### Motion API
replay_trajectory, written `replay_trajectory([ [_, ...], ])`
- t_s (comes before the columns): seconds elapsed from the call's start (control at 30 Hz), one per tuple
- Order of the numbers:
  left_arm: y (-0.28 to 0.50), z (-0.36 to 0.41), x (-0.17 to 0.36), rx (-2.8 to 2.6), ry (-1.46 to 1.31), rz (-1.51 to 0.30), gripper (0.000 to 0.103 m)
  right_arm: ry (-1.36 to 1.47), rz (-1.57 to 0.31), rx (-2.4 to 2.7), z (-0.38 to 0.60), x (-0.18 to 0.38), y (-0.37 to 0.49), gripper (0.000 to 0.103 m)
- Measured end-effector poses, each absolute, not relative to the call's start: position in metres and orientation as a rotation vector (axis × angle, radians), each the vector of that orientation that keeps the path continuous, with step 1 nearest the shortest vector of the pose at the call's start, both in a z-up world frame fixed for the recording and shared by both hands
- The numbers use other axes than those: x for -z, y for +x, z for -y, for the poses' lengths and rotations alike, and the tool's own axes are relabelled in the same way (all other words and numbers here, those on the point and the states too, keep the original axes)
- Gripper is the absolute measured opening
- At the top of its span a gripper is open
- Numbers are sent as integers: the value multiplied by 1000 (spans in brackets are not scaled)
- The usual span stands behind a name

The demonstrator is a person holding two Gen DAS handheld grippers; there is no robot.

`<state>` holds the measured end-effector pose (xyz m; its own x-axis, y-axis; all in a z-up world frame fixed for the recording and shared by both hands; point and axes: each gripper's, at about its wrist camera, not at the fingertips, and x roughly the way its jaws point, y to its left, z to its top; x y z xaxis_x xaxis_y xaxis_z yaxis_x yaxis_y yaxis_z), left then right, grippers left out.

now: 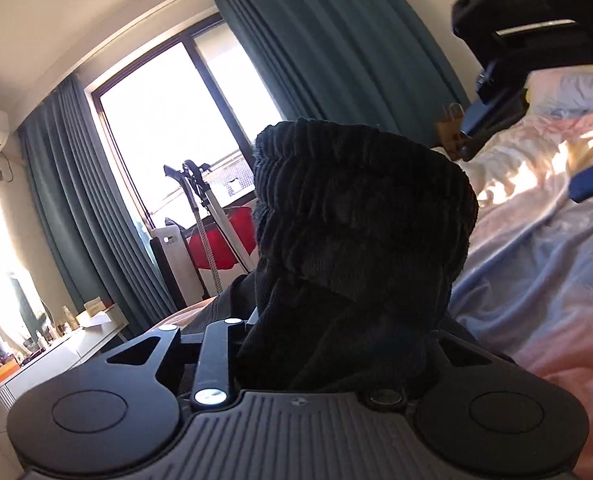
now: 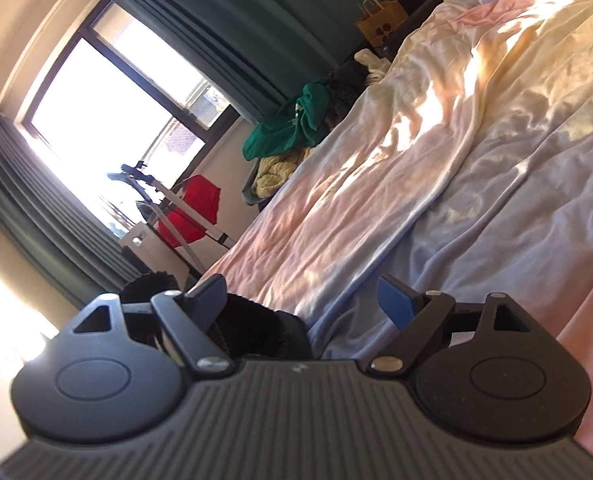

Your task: Fold clothes

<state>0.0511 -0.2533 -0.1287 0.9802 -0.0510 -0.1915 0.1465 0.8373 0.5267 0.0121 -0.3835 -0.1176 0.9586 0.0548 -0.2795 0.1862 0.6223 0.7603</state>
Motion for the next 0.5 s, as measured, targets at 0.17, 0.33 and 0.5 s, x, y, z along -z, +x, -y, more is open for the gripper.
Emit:
replay_trajectory([
  [0.17,57,225,131,172,673,-255,85,952,-189,-90,374,120,18,85],
  [0.33,52,201,121,312,742,-336,91,945,-269,-144,366,118,25,85],
  [0.5,19,141,108,363,786,-355,96,963,-384,-180,362,120,32,85],
])
